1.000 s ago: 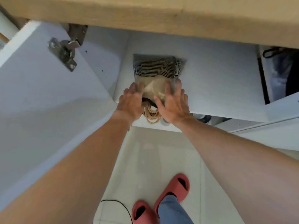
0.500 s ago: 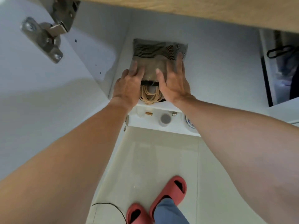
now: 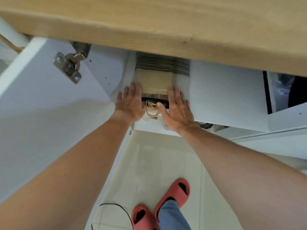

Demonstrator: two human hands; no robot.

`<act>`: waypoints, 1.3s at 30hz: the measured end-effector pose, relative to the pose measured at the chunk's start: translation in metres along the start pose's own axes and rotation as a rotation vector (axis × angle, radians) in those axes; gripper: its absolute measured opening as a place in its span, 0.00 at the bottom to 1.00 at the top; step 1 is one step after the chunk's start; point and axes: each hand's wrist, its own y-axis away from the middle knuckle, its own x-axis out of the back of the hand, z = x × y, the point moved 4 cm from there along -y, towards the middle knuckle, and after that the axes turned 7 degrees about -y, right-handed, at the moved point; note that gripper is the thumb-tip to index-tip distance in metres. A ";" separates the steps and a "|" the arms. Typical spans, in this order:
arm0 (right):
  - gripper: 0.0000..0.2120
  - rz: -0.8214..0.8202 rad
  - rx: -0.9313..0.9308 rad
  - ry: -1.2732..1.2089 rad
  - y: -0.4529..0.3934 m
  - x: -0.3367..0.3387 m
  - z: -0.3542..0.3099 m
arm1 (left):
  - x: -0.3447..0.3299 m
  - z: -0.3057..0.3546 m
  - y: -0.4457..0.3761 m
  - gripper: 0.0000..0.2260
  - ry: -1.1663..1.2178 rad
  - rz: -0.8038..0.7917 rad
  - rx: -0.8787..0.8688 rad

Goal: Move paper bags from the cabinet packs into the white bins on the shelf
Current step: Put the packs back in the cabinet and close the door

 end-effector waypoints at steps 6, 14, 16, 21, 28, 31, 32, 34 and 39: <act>0.36 -0.009 -0.012 0.020 0.004 0.001 -0.004 | 0.002 -0.002 -0.003 0.36 -0.064 0.056 0.039; 0.36 -0.050 -0.060 0.208 0.101 0.054 -0.019 | 0.034 0.013 0.113 0.28 0.090 0.122 0.043; 0.35 -0.023 -0.080 0.196 0.131 0.087 -0.031 | 0.068 0.018 0.148 0.28 0.131 0.136 0.022; 0.30 0.086 -0.106 0.116 0.196 0.168 -0.071 | 0.158 0.036 0.212 0.28 0.089 0.179 -0.108; 0.17 0.299 -0.037 0.068 0.246 0.257 -0.110 | 0.251 0.066 0.243 0.23 0.237 0.287 0.069; 0.17 0.370 -0.048 0.080 0.247 0.290 -0.105 | 0.281 0.095 0.243 0.21 0.173 0.323 -0.012; 0.18 0.395 -0.059 0.082 0.245 0.302 -0.100 | 0.292 0.105 0.240 0.20 0.158 0.336 -0.036; 0.19 0.460 -0.087 0.086 0.236 0.329 -0.085 | 0.311 0.124 0.231 0.20 0.157 0.374 -0.069; 0.20 0.569 -0.209 0.077 0.197 0.400 -0.030 | 0.337 0.171 0.184 0.20 0.174 0.371 -0.130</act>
